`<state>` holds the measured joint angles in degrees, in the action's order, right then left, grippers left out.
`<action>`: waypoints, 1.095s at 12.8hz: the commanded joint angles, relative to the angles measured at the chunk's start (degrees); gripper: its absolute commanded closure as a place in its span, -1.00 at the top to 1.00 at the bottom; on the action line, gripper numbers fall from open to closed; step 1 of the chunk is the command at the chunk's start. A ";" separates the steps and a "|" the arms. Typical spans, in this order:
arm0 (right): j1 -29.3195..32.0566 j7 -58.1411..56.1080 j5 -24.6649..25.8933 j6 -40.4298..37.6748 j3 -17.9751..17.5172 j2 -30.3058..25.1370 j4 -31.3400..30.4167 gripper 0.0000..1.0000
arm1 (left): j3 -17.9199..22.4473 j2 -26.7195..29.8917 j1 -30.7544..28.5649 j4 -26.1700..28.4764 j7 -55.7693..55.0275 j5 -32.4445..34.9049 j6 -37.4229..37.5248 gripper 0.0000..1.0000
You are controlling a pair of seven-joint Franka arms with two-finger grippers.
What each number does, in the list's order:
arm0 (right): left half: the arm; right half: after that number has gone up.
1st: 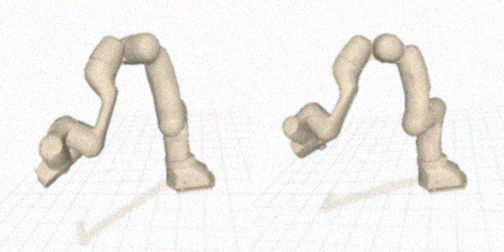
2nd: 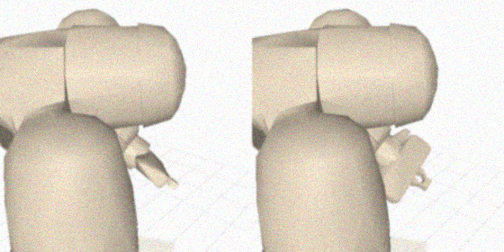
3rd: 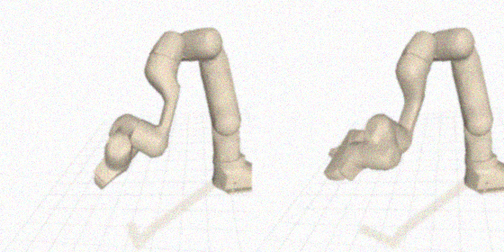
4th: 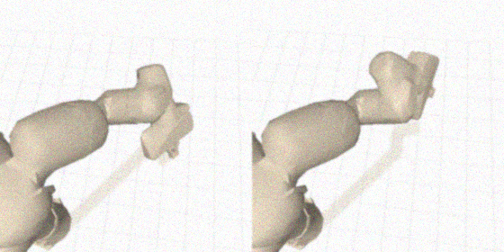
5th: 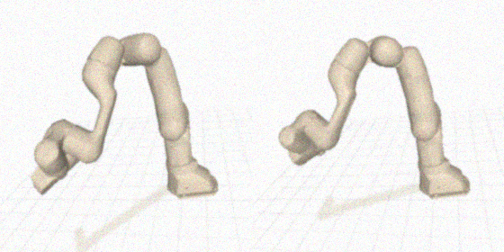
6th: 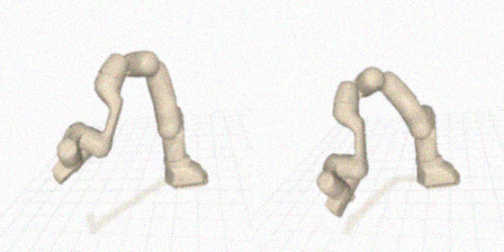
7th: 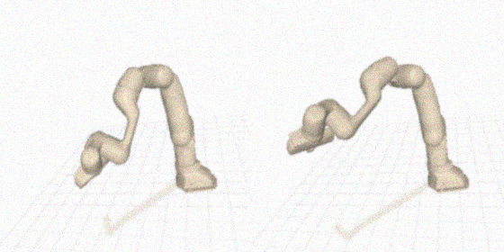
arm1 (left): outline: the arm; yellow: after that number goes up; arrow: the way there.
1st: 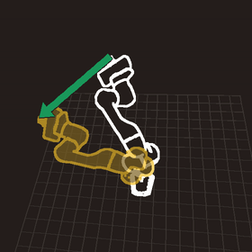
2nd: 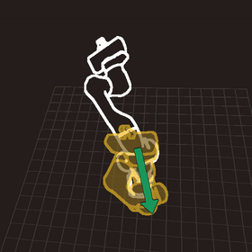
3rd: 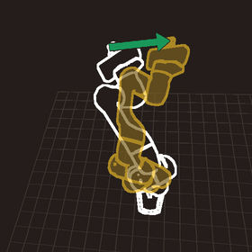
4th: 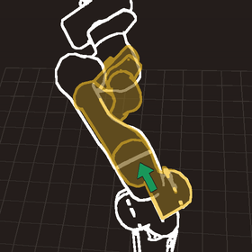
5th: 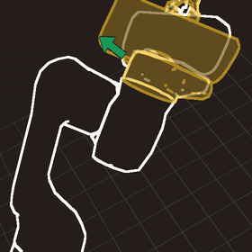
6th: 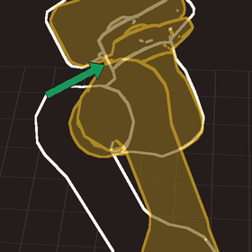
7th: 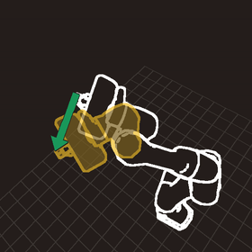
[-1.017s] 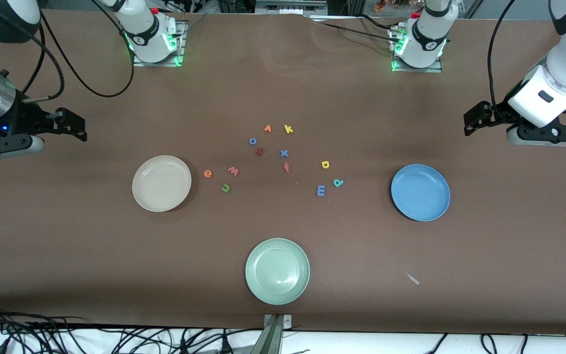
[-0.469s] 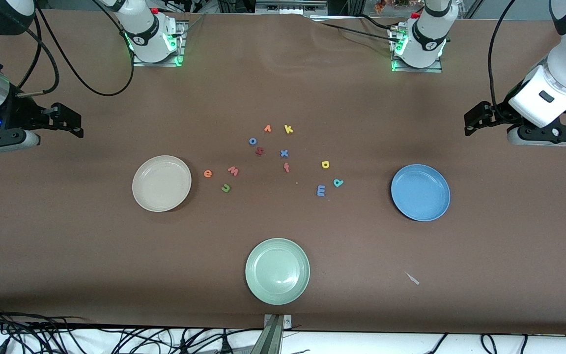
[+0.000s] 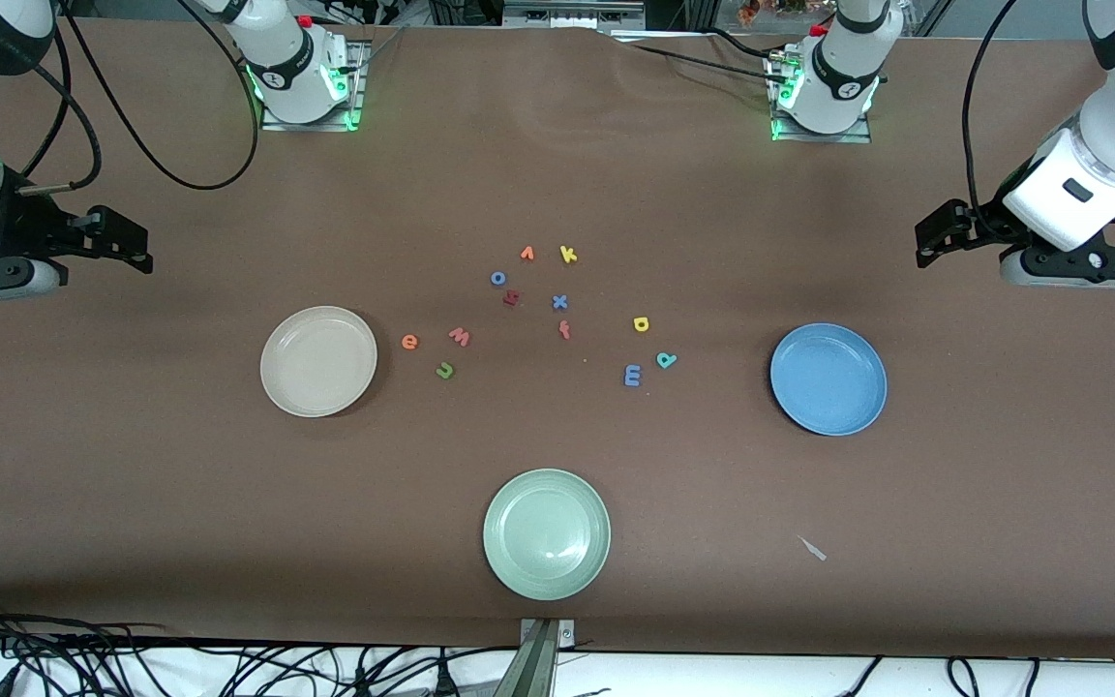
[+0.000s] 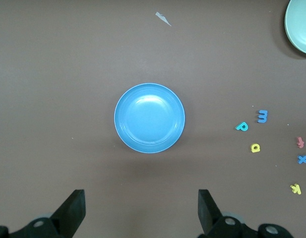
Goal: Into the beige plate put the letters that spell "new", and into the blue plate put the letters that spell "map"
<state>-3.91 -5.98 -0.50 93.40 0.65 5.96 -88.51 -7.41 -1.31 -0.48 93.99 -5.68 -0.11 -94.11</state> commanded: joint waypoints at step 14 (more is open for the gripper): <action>-0.57 -0.44 2.97 -0.68 -0.39 0.63 0.09 1.00 | -0.33 -0.01 -0.22 -0.91 1.11 0.81 1.47 1.00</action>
<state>-4.17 -5.98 1.36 93.30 0.51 6.99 -88.55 -7.40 -1.31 -0.75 93.99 -5.42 -0.11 -93.74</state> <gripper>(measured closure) 0.000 0.000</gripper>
